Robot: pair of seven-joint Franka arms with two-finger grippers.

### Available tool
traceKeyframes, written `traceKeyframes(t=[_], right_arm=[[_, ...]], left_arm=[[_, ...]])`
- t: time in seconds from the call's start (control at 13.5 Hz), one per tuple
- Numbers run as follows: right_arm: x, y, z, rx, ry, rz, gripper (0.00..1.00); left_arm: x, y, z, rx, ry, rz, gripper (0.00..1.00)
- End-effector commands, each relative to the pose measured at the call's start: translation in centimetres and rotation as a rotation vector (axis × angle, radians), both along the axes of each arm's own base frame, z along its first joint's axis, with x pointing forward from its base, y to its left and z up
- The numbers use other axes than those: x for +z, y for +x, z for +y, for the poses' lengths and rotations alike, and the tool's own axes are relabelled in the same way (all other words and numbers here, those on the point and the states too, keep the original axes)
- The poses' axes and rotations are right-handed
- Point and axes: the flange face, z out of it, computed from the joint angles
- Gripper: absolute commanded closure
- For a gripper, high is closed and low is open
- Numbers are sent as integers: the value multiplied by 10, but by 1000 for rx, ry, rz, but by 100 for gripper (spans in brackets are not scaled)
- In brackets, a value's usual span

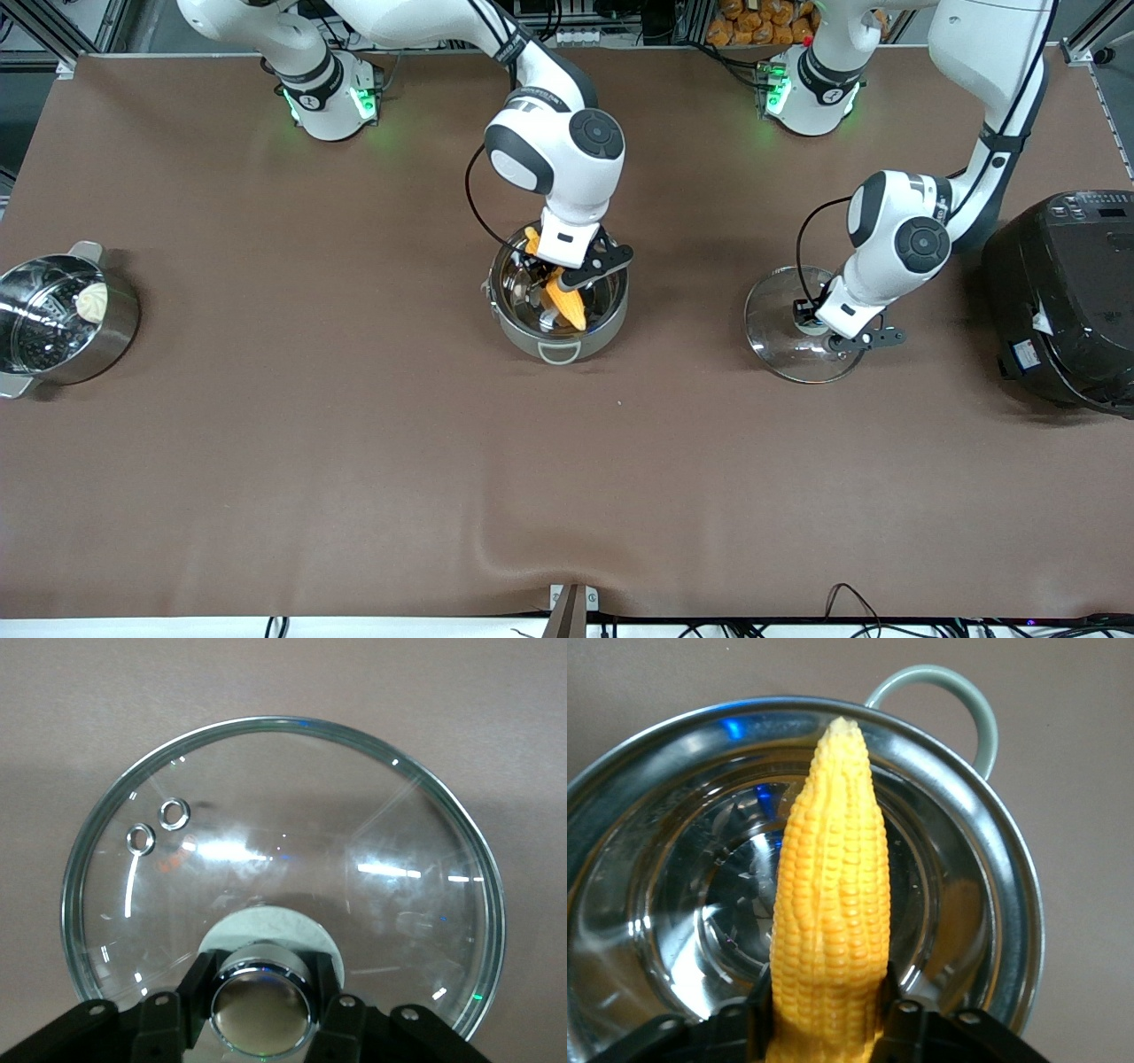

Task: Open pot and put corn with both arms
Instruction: 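Lower the corn into the pot and open the right gripper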

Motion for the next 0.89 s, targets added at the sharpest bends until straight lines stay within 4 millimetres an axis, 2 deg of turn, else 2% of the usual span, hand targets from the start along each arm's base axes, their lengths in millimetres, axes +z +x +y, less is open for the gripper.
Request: traceKeyframes(t=[0.0, 0.22, 0.3, 0.52, 0.81], right_arm=[[8, 2, 5, -24, -1, -29, 0], [24, 12, -1, -52, 18, -37, 0], [40, 21, -9, -70, 33, -48, 0], [79, 52, -50, -192, 86, -18, 0], [97, 103, -119, -257, 85, 2, 0]], left_arm=[[4, -2, -10, 2, -9, -13, 0], [29, 12, -11, 3, -13, -56, 0], [44, 19, -9, -1, -11, -71, 0], [108, 42, -7, 4, -4, -104, 0], [203, 76, -6, 18, 17, -41, 0]])
